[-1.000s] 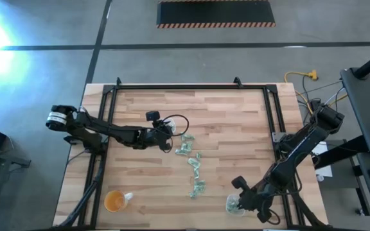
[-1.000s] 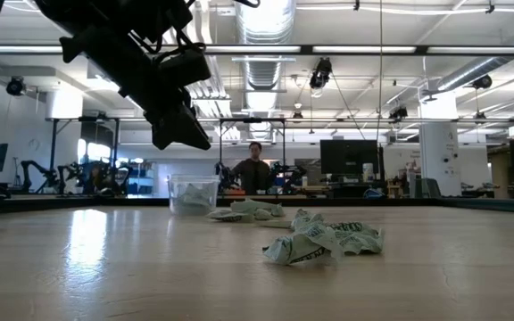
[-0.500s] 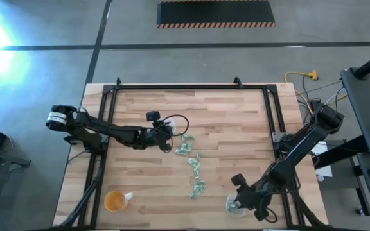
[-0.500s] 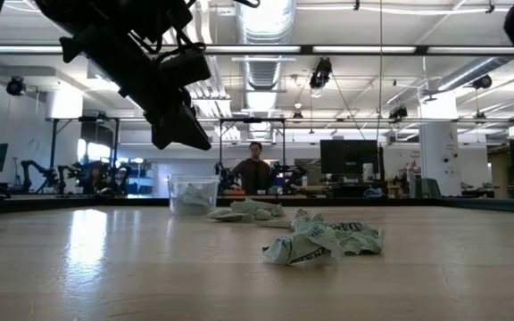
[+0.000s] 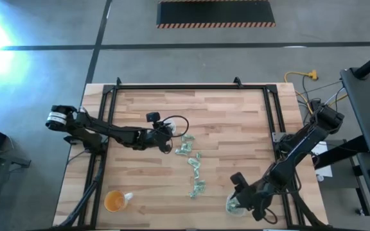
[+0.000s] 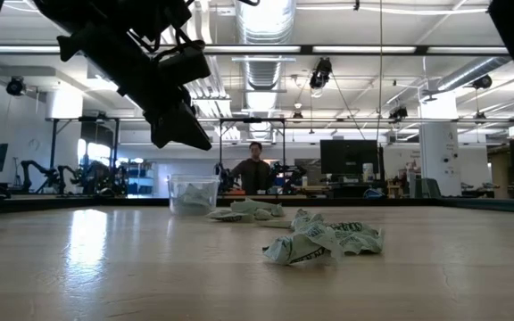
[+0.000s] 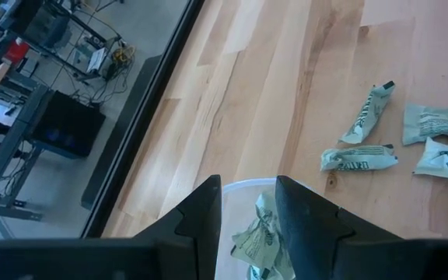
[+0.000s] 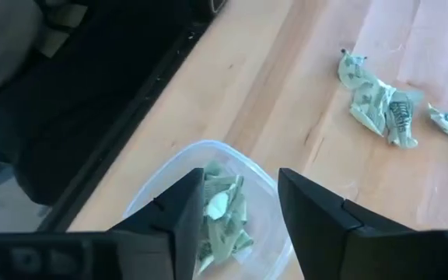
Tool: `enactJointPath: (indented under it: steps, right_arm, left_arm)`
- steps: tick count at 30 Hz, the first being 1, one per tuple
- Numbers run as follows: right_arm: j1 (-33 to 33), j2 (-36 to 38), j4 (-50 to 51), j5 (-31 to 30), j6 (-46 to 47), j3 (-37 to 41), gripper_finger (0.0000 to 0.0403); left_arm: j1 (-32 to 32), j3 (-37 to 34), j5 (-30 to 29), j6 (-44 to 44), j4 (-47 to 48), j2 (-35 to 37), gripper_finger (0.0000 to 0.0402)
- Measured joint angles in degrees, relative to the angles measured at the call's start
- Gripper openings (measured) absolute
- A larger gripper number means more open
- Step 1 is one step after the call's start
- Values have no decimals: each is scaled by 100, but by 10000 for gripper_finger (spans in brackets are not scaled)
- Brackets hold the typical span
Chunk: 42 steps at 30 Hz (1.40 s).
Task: Pick and place Stevia / Truvia into bins
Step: Put the stevia packet into the top transparent container
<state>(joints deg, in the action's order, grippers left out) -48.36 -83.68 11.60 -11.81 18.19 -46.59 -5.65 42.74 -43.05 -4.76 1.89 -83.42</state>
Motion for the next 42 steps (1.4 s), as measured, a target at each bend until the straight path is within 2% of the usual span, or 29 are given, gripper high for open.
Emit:
enactJointPath:
  steps: [4, 6, 10, 13, 17, 20, 22, 26, 33, 42]
  right_arm:
    - [6, 2, -51, -62, -268, 4, 146]
    - [20, 3, -63, -372, -527, 4, 142]
    - [63, 4, -20, -1588, -1114, 4, 137]
    - [89, 28, 58, -2472, -1428, 6, 137]
    - [140, 132, 260, -3153, -1322, 9, 139]
    - [146, 212, 451, -3233, -1132, 9, 139]
    - [141, 262, 533, -3232, -1038, 9, 138]
    - [140, 306, 610, -3231, -890, 9, 133]
    - [138, 308, 756, -3224, -802, 11, 125]
    - [138, 306, 928, -3220, -735, 11, 114]
  left_arm:
    - [0, 0, -2, 0, 0, 0, 107]
    - [0, 0, 132, 17, 2, 0, 107]
    - [-4, 0, 1297, -5, 1, -2, 107]
    - [-4, 0, 1834, -26, -2, -2, 107]
    - [2, 0, 2680, -29, -2, -2, 107]
    - [-4, 0, 3297, -3, -23, -7, 107]
    - [-9, -14, 3467, 96, -180, -91, 107]
    - [-7, -79, 3527, 139, -530, -457, 107]
    - [4, 89, 3530, 139, -541, -1138, 107]
    - [4, 287, 3531, 139, -610, -1382, 107]
